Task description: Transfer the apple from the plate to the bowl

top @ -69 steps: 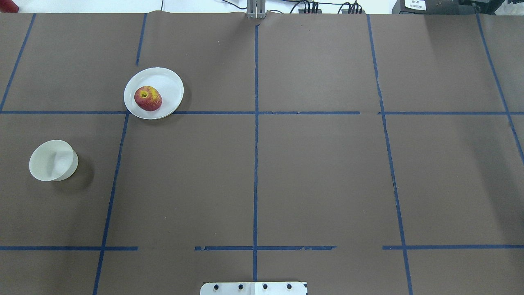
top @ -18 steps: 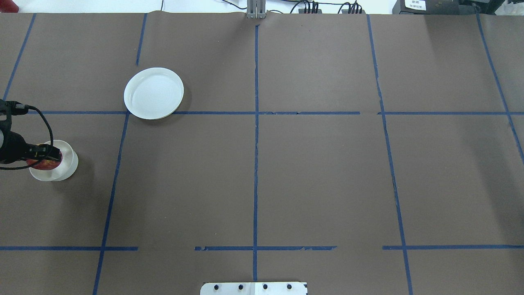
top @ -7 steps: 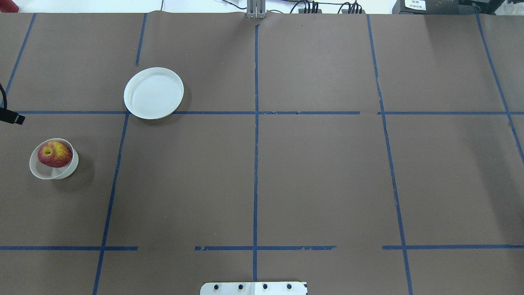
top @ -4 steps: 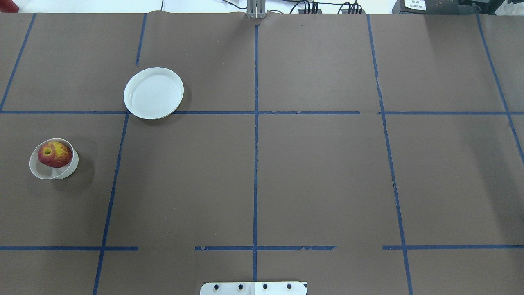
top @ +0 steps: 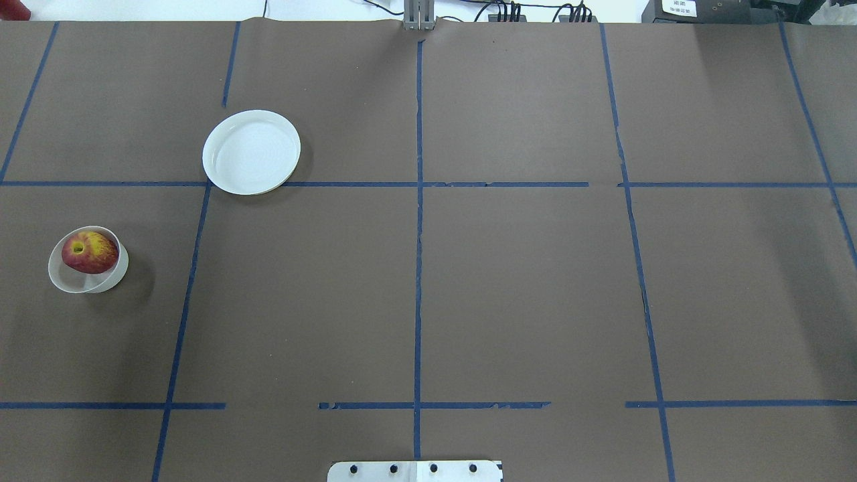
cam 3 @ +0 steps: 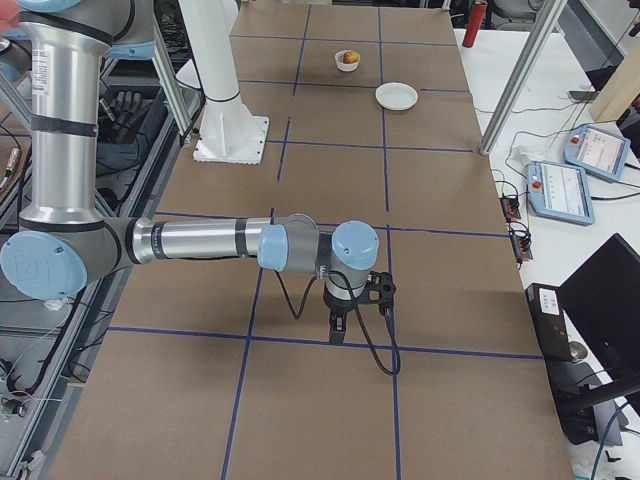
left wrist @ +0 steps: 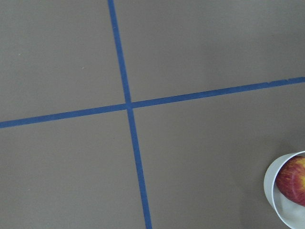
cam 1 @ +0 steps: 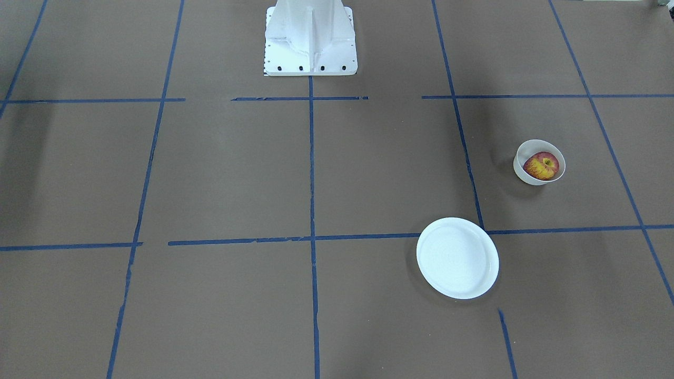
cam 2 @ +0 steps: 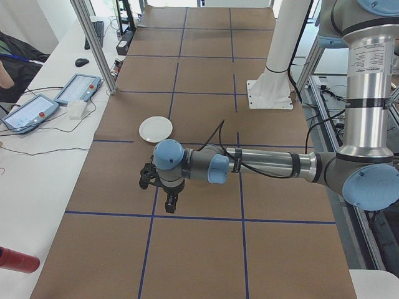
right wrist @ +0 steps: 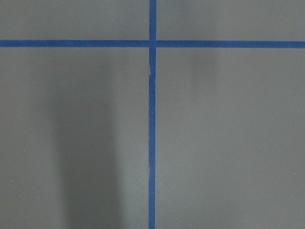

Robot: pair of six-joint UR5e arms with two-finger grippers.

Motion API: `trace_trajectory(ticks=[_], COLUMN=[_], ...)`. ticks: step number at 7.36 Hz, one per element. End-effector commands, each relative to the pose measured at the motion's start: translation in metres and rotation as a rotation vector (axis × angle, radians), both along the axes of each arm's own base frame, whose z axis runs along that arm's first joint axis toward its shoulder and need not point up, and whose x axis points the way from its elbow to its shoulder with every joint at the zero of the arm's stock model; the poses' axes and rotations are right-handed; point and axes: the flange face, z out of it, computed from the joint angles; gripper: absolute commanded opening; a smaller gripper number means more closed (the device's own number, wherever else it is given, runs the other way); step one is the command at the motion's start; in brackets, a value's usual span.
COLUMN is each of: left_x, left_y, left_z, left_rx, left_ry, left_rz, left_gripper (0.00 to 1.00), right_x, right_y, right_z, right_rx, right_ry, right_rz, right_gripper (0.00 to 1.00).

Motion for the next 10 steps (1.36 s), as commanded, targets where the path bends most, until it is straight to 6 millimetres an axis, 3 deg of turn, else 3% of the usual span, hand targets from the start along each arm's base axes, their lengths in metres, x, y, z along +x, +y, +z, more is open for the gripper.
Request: trace_trajectory(ticks=[1, 5, 10], left_x=[-0.015, -0.028, -0.029], left_y=[0.009, 0.016, 0.019], left_z=[0.019, 0.032, 0.036], left_rx=[-0.040, -0.062, -0.045], left_ry=[-0.008, -0.012, -0.013], left_rz=[-0.019, -0.043, -0.023], left_gripper=[1.00, 1.00, 1.00], right_x=[0.000, 0.000, 0.000], right_y=[0.000, 0.000, 0.000], right_z=[0.000, 0.000, 0.000], right_rx=[0.000, 0.000, 0.000], right_ry=[0.000, 0.000, 0.000], right_rz=[0.000, 0.000, 0.000], right_gripper=[1.00, 1.00, 1.00])
